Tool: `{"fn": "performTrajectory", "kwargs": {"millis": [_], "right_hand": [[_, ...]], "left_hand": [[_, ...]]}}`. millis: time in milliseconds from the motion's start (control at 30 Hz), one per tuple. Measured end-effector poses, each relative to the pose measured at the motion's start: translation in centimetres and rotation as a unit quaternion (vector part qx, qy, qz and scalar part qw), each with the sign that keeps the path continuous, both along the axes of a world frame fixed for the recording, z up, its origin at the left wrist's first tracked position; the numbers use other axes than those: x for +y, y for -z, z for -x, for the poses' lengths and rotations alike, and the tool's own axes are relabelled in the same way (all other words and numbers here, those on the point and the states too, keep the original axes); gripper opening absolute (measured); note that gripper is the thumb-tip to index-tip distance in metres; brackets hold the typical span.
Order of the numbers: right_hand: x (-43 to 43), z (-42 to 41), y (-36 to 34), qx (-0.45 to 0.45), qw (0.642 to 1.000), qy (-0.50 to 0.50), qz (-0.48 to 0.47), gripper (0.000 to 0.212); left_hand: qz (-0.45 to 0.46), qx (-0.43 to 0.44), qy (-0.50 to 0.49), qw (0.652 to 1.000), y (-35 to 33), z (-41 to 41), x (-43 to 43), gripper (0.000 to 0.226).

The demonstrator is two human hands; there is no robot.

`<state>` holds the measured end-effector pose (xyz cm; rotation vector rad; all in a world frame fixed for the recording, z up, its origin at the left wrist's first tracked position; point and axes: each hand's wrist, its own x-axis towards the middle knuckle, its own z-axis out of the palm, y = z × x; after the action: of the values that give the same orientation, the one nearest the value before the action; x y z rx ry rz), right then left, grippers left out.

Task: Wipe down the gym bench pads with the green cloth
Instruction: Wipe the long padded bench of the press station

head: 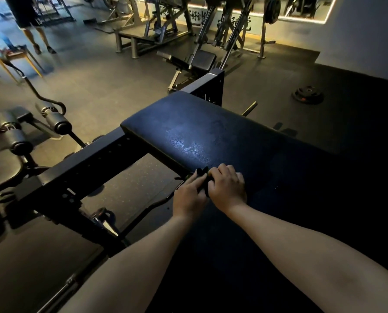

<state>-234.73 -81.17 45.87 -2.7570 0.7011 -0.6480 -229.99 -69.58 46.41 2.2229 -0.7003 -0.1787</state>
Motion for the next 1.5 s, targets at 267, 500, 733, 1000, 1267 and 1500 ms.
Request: {"fn": "performTrajectory", "kwargs": {"millis": [267, 500, 733, 1000, 1267, 1500], "right_hand": [[-0.3, -0.4, -0.3, 0.101, 0.995, 0.006, -0.006, 0.012], [-0.6, -0.7, -0.3, 0.099, 0.995, 0.013, -0.022, 0.014], [-0.6, -0.6, -0.1, 0.040, 0.998, 0.027, -0.046, 0.010], [-1.2, 1.4, -2.5, 0.063, 0.991, -0.035, -0.114, 0.025], [-3.3, 9.9, -1.3, 0.080, 0.995, -0.033, 0.046, 0.044], [-4.4, 12.6, 0.0, 0.087, 0.994, -0.036, 0.060, 0.066]], "left_hand": [[0.030, -0.042, -0.063, 0.997, 0.1, -7.0, -0.1, 0.051], [-0.158, -0.032, 0.018, 0.987, -1.5, -12.2, -4.8, 0.057], [-0.194, -0.118, 0.086, 0.970, -0.8, -8.8, -5.9, 0.057], [-0.073, -0.095, 0.067, 0.991, -1.2, -2.4, -3.0, 0.048], [0.081, -0.061, 0.033, 0.994, 1.2, 1.2, 0.3, 0.046], [0.192, 0.153, -0.133, 0.960, 3.1, 2.5, -3.8, 0.051]]}}
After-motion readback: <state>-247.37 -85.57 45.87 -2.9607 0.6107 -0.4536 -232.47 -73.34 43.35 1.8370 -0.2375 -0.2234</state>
